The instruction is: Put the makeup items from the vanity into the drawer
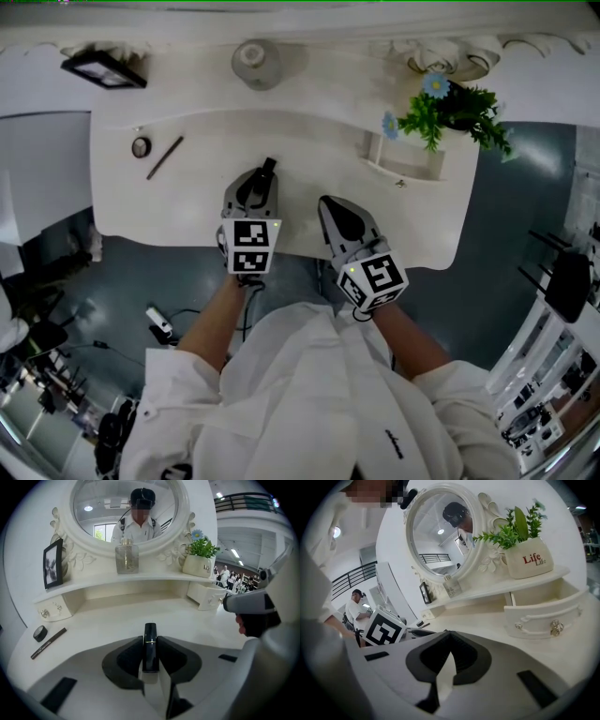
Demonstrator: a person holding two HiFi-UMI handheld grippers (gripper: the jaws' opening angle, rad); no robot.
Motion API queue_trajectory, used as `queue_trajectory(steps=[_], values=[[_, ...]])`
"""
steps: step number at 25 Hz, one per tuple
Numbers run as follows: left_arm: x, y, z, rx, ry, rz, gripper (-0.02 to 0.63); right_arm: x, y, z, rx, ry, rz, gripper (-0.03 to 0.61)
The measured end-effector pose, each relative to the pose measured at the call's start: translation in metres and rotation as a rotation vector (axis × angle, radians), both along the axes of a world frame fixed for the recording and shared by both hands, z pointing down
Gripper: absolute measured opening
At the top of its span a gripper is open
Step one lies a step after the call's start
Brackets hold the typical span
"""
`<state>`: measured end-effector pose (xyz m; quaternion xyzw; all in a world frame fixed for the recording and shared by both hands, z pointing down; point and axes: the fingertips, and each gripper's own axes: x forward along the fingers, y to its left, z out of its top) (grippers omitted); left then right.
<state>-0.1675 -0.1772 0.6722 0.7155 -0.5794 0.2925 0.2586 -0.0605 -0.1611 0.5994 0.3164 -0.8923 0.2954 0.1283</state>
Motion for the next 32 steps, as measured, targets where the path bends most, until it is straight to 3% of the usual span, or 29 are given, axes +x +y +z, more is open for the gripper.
queue_trajectory(steps=[12, 20, 32], values=[[0.076, -0.021, -0.061, 0.087, 0.100, 0.071, 0.114, 0.057, -0.017, -0.043, 0.071, 0.007, 0.095, 0.016], [0.139, -0.036, -0.092, 0.125, 0.149, 0.129, 0.114, 0.125, -0.044, -0.065, 0.101, 0.024, 0.243, 0.017], [0.208, -0.056, -0.108, 0.145, 0.181, 0.175, 0.114, 0.173, -0.063, -0.069, 0.118, 0.042, 0.289, 0.017]])
